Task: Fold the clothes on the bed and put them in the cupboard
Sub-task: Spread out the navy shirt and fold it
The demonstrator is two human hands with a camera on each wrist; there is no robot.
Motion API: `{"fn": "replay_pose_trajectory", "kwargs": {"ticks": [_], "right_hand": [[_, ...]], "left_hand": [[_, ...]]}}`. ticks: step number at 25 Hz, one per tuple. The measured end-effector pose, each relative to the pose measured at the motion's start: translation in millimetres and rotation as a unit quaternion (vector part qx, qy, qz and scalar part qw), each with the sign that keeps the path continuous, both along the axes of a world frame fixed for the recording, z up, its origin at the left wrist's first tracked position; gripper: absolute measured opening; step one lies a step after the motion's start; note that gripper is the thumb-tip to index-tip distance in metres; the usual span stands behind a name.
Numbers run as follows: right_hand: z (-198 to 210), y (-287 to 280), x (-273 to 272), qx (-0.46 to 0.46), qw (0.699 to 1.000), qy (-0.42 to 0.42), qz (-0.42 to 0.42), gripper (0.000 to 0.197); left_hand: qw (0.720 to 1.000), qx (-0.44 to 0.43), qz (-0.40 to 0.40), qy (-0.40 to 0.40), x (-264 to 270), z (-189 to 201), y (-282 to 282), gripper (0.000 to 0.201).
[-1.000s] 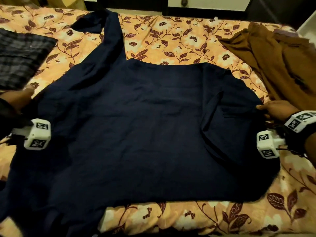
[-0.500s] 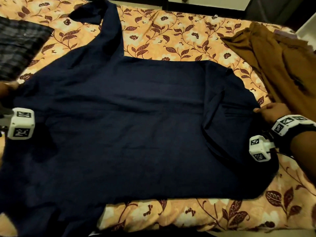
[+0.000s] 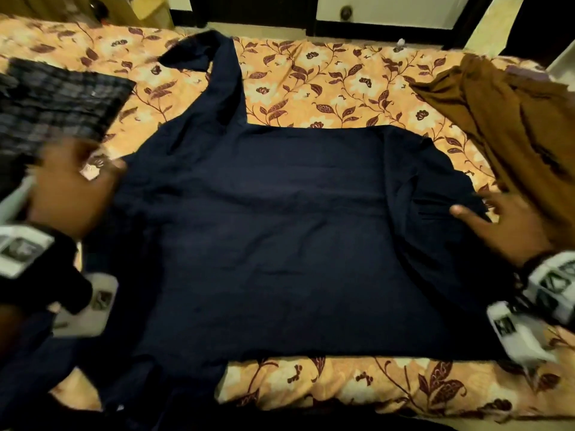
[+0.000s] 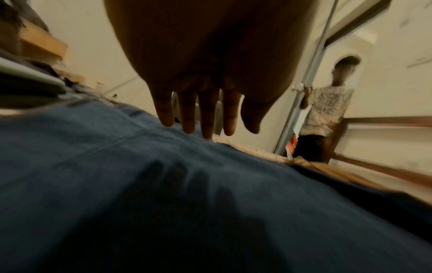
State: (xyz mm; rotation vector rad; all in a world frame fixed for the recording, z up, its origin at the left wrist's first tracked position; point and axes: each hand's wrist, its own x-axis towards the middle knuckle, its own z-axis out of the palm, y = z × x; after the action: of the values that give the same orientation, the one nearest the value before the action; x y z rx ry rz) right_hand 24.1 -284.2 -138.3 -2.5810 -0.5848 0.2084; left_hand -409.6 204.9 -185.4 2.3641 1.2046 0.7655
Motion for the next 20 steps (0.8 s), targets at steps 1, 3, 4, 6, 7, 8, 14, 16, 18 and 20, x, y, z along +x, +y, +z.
{"fn": "replay_pose_trajectory", "kwargs": {"ticks": [1,3,4,6,7,8,14,16,18,20], "right_hand": [[2.8,-5.1,-28.8,-0.01,0.998,0.038,0.054,0.074],[-8.7,-24.6,-72.8,-0.087,0.984,0.105,0.118,0.076],[-19.5,-41.4,-79.3,-0.121,0.981,0.094,0.118,0.077],[-32.2,-84.1,-66.6,-0.163,0.983,0.07,0.035,0.077],[-42.4,-112.7,-48.1,-0.164,0.982,0.087,-0.018,0.084],[-44.9,-134.2,-35.1,-0.145,0.981,0.108,-0.065,0.085],[3.7,-100.5,-87.7,-0.081,0.994,0.039,-0.064,0.046],[5.8,-76.0,-90.3,-0.132,0.991,-0.01,-0.002,0.043],[3.1,-39.4,-94.8,-0.143,0.987,-0.03,0.073,0.043],[-3.8,13.5,-115.2,-0.115,0.981,-0.023,0.155,0.048]], "left_hand": [[0.996,-0.075,-0.055,0.008,21.0,34.6,-95.5,0.03],[0.963,-0.124,-0.173,0.166,28.8,57.1,-171.2,0.061],[0.943,-0.107,-0.198,0.246,17.1,46.0,-190.9,0.09],[0.904,-0.105,-0.191,0.368,-11.0,16.7,-194.0,0.11],[0.9,-0.109,-0.188,0.378,-21.7,5.0,-186.2,0.108],[0.895,-0.11,-0.19,0.389,-26.1,4.7,-183.4,0.105],[0.876,-0.163,-0.169,0.422,11.2,46.8,-182.1,0.106],[0.921,-0.186,-0.142,0.312,41.8,66.3,-183.3,0.092],[0.951,-0.215,-0.137,0.177,77.0,70.3,-196.3,0.078],[0.953,-0.218,-0.166,0.128,117.9,56.9,-214.8,0.071]]}}
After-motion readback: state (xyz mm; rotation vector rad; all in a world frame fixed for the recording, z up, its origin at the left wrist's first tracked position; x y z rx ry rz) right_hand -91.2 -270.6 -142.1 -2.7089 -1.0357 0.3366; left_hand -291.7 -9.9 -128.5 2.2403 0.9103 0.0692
